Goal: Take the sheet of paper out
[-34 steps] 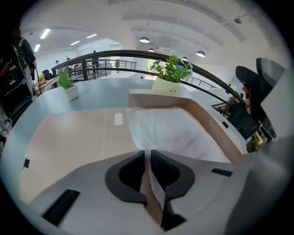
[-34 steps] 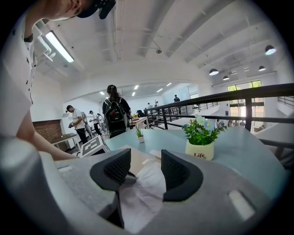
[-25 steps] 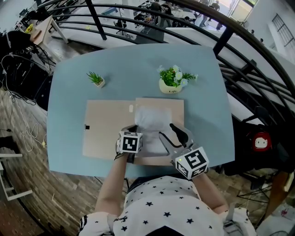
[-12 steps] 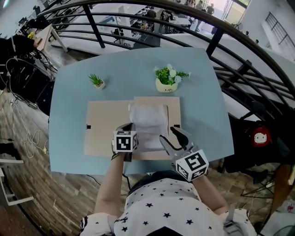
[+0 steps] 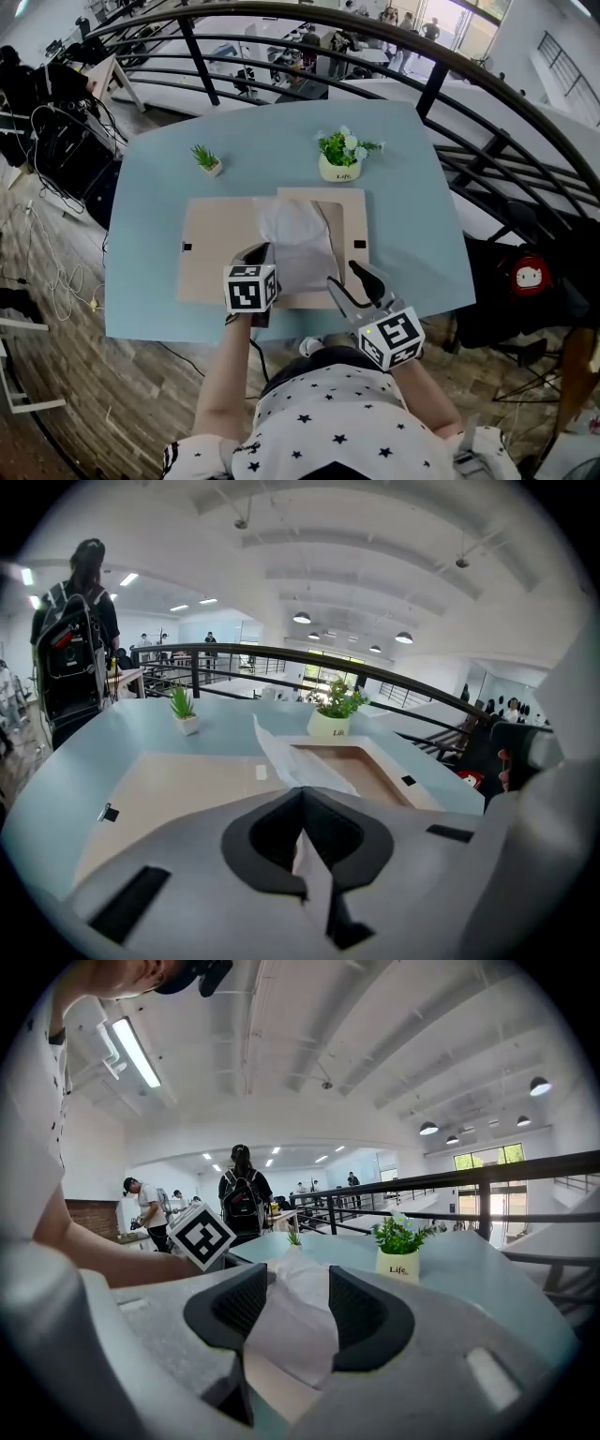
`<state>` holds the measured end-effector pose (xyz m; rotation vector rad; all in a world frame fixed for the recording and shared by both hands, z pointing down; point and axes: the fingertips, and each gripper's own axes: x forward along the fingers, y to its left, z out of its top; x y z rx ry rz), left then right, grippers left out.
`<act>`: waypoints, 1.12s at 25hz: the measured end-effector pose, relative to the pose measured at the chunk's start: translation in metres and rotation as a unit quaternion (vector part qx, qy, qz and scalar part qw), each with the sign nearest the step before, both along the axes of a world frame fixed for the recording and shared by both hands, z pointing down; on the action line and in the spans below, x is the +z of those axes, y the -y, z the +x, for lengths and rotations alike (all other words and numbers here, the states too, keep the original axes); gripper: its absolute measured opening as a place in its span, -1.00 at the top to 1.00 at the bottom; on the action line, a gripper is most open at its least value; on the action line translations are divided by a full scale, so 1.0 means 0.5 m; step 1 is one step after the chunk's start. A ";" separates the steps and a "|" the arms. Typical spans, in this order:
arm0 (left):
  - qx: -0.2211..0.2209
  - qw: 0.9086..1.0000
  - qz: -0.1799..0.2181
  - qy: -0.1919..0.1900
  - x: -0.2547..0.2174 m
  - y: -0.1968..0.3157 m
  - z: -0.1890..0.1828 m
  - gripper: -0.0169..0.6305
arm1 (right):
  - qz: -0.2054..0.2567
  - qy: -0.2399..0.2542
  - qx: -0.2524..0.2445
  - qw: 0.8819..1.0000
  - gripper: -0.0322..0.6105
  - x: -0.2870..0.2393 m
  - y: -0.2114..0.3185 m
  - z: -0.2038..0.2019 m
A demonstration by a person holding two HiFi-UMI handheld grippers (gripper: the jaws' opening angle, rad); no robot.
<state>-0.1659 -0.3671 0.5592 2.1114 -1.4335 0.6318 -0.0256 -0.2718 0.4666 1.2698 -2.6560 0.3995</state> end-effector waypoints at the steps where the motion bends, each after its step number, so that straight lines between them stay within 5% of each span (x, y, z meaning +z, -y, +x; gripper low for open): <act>1: 0.001 1.000 0.006 -0.003 -0.008 -0.008 0.000 0.94 | 0.003 -0.001 0.001 1.000 0.30 -0.002 -0.008 -0.001; 16: 0.008 0.995 0.089 -0.054 -0.137 -0.204 -0.080 0.94 | 0.038 -0.013 0.021 0.999 0.30 -0.041 -0.207 -0.094; 22: 0.000 0.993 0.103 -0.063 -0.151 -0.237 0.033 0.94 | 0.040 -0.003 0.022 0.999 0.30 -0.026 -0.226 0.021; 28: -0.009 0.989 0.122 -0.084 -0.189 -0.323 0.022 0.94 | 0.048 -0.007 0.021 0.999 0.30 -0.038 -0.288 0.011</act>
